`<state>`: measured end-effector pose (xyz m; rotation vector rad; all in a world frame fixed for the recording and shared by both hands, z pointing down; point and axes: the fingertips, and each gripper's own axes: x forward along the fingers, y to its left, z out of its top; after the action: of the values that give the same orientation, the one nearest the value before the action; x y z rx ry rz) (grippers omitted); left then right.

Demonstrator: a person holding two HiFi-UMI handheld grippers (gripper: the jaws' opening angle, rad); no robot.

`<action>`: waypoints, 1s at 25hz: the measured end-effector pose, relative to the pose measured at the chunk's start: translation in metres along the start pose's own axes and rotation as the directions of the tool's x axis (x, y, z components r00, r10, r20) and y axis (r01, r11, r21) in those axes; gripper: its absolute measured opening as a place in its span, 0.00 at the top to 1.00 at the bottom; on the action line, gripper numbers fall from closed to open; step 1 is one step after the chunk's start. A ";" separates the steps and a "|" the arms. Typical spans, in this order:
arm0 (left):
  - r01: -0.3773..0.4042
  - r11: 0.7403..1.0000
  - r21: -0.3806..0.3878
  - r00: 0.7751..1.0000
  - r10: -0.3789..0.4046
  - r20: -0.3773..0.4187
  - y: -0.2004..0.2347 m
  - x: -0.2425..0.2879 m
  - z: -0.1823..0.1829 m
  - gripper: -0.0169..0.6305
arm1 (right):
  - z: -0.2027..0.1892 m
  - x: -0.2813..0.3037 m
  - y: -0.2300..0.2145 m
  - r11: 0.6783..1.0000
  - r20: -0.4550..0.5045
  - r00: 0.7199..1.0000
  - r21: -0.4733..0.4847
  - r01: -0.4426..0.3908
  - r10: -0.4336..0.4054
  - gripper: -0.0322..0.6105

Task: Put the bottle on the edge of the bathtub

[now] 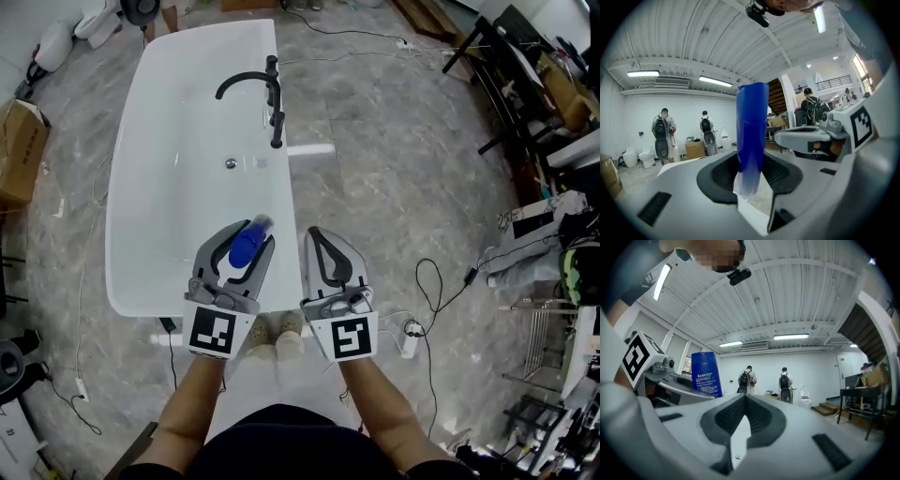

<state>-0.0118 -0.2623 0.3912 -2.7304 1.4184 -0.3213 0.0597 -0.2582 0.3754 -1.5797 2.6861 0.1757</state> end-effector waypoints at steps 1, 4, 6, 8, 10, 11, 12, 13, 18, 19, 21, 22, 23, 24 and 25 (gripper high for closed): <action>0.008 1.000 -0.004 1.000 -0.008 -0.002 0.002 0.007 -0.007 0.74 | -0.009 0.005 -0.003 1.000 -0.003 1.000 0.003 0.004 -0.004 0.95; 0.022 1.000 -0.014 1.000 -0.022 -0.015 0.007 0.024 -0.035 0.74 | -0.036 0.018 -0.008 1.000 -0.015 1.000 0.006 0.017 -0.017 0.95; 0.032 0.999 -0.012 0.999 -0.032 -0.021 0.008 0.036 -0.055 0.74 | -0.057 0.024 -0.012 1.000 -0.028 0.999 0.007 0.025 -0.025 0.95; 0.041 0.999 -0.026 0.999 -0.041 -0.032 0.005 0.049 -0.077 0.74 | -0.077 0.029 -0.017 1.000 -0.040 0.999 0.002 0.030 -0.029 0.95; 0.048 0.998 -0.047 0.998 -0.050 -0.042 0.003 0.062 -0.096 0.74 | -0.094 0.034 -0.022 0.999 -0.044 0.998 -0.006 0.035 -0.035 0.95; 0.052 0.997 -0.054 0.998 -0.054 -0.045 0.003 0.068 -0.105 0.74 | -0.103 0.037 -0.024 0.999 -0.045 0.998 -0.009 0.037 -0.037 0.95; 0.055 0.997 -0.058 0.997 -0.058 -0.047 0.003 0.075 -0.114 0.74 | -0.112 0.040 -0.027 0.999 -0.046 0.998 -0.011 0.039 -0.040 0.95; 0.059 0.996 -0.060 0.997 -0.062 -0.050 0.002 0.081 -0.122 0.74 | -0.121 0.042 -0.029 0.999 -0.050 0.998 -0.011 0.042 -0.042 0.95; 0.075 0.995 -0.064 0.995 -0.079 -0.068 0.001 0.108 -0.163 0.74 | -0.167 0.046 -0.036 0.998 -0.093 0.994 0.015 0.054 -0.052 0.95; 0.078 0.995 -0.060 0.995 -0.082 -0.062 0.001 0.114 -0.169 0.74 | -0.175 0.048 -0.038 0.998 -0.097 0.994 0.019 0.057 -0.055 0.95; 0.082 0.994 -0.067 0.994 -0.086 -0.060 0.002 0.125 -0.180 0.74 | -0.189 0.052 -0.042 0.998 -0.103 0.993 0.026 0.063 -0.060 0.95; 0.085 0.994 -0.069 0.994 -0.089 -0.061 0.002 0.129 -0.186 0.74 | -0.196 0.053 -0.043 0.997 -0.107 0.992 0.029 0.065 -0.062 0.95; 0.088 0.994 -0.067 0.994 -0.092 -0.061 0.003 0.133 -0.192 0.74 | -0.203 0.055 -0.043 0.997 -0.113 0.992 0.030 0.066 -0.062 0.95; 0.093 0.994 -0.062 0.993 -0.097 -0.062 0.003 0.137 -0.198 0.74 | -0.209 0.058 -0.043 0.997 -0.119 0.991 0.031 0.066 -0.062 0.95; 0.097 0.994 -0.057 0.993 -0.101 -0.065 0.004 0.141 -0.203 0.74 | -0.215 0.060 -0.043 0.997 -0.124 0.990 0.031 0.065 -0.061 0.95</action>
<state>0.0223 -0.3686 0.6122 -2.8660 1.3284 -0.3893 0.0762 -0.3544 0.5806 -1.7169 2.7070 0.0302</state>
